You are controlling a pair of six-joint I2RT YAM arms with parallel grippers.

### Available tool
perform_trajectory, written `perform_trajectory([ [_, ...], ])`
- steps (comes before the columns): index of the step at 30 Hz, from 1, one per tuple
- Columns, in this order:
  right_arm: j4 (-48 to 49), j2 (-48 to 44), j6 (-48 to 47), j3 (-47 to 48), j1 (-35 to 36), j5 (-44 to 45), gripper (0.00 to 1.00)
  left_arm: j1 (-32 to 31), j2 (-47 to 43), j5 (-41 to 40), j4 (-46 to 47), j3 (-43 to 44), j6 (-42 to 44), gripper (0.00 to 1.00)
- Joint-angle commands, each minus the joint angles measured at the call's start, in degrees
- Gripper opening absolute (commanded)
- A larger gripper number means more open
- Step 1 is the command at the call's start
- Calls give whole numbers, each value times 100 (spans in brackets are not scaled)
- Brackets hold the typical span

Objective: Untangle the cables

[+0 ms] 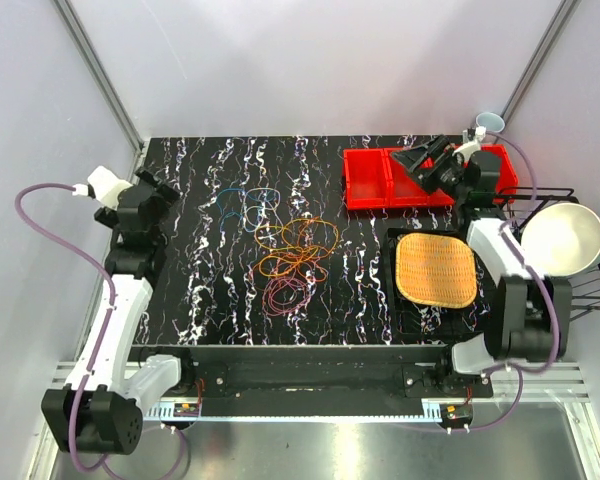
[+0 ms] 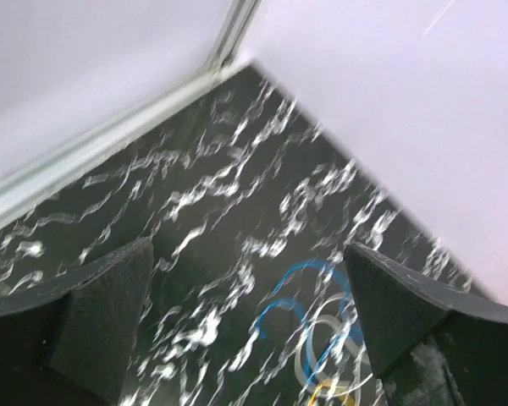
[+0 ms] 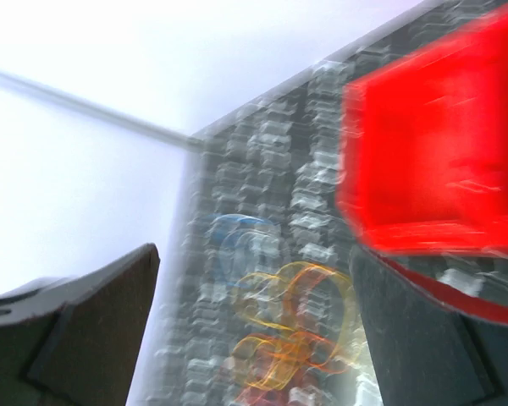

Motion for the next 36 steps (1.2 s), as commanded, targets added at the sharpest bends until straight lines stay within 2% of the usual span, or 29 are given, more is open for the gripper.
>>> perform_trajectory([
  [1,4119,1157,4019,-537,-134,-2148,100,72,147,1039,-884,160,-86,99],
  [2,6653,1537,4782,-592,-134,-2254,100,72,129,1207,-813,64,-16,99],
  [3,7558,2359,5486,-497,-134,-2299,100,72,112,1400,-769,19,98,99],
  [4,7593,2628,6206,0,-82,-2682,100,72,94,1811,-803,19,160,98],
  [5,7584,2813,6327,188,-29,-2834,100,72,111,2050,-847,10,222,96],
  [7,7514,2860,6154,234,41,-2984,100,-41,303,2516,-1109,45,354,91],
  [9,6561,2493,5689,225,112,-3177,100,-487,523,2178,-1461,229,537,90],
  [10,5938,2299,4833,286,173,-3239,100,-699,751,1975,-1837,326,600,90],
  [11,4166,2053,4190,365,374,-3257,99,-919,857,1782,-1997,492,652,90],
  [12,2860,1468,3374,513,497,-3223,100,-1330,945,1623,-2121,554,662,90],
  [13,1211,1148,1043,1185,638,-2631,100,-1525,1042,1422,-2279,599,653,90],
  [14,-2381,902,-181,1757,1188,-1772,100,-1693,1078,1376,-2332,625,583,90],
  [15,-3444,629,-1012,2302,1567,-580,100,-1964,1078,1358,-2376,634,522,90],
  [16,-3872,514,-1646,2717,1841,1137,100,-2062,1104,1410,-2420,617,469,90],
  [18,-3623,180,-1182,2354,1923,1932,100,-2265,1113,1524,-2473,485,223,89],
  [19,-3613,135,-795,1917,1879,1963,100,-2326,1131,1690,-2456,415,144,89],
  [20,-3300,100,-783,1704,1792,1772,100,-2379,1157,1770,-2447,275,-22,86],
  [21,-3114,169,-852,1545,1504,674,100,-2476,1192,1806,-2447,222,-102,83],
  [23,-2588,213,-713,1070,1395,-134,100,-2581,1306,1920,-2404,63,-382,82],
  [26,-2226,47,-519,560,1413,-147,100,-2775,1473,2245,-2061,-200,-673,80],
  [31,-2426,-59,-694,480,1413,-190,100,-2819,1719,2755,-1298,-727,-1236,74],
  [36,-2497,-208,-738,331,1404,-401,100,-2846,1852,2659,-831,-992,-1711,67],
])
